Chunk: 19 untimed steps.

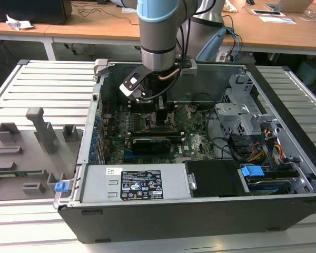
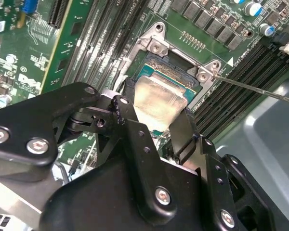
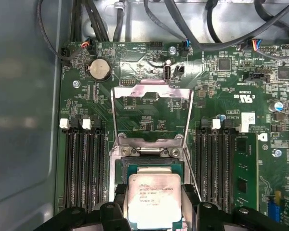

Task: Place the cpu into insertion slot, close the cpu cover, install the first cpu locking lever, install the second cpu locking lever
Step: 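Place the cpu into insertion slot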

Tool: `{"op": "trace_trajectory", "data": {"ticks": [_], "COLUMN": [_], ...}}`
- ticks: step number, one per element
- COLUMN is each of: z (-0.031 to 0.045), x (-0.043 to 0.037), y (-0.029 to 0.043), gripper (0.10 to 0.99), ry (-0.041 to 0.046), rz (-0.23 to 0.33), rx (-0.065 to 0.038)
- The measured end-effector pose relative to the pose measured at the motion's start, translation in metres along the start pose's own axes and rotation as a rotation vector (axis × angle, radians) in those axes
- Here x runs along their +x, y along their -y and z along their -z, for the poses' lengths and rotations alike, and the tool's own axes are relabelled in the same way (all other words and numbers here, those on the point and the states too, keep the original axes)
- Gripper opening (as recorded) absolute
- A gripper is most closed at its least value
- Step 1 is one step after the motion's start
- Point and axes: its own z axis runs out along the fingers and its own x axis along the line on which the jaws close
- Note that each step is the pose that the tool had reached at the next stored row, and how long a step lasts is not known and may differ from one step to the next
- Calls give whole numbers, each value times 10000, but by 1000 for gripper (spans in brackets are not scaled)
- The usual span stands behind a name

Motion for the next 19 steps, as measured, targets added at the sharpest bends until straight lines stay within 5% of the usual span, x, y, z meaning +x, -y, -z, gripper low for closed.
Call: {"op": "trace_trajectory", "data": {"ticks": [19], "z": [-157], "x": [27], "y": [16], "gripper": [533], "ry": [17], "rz": [-192], "rx": [-3]}}
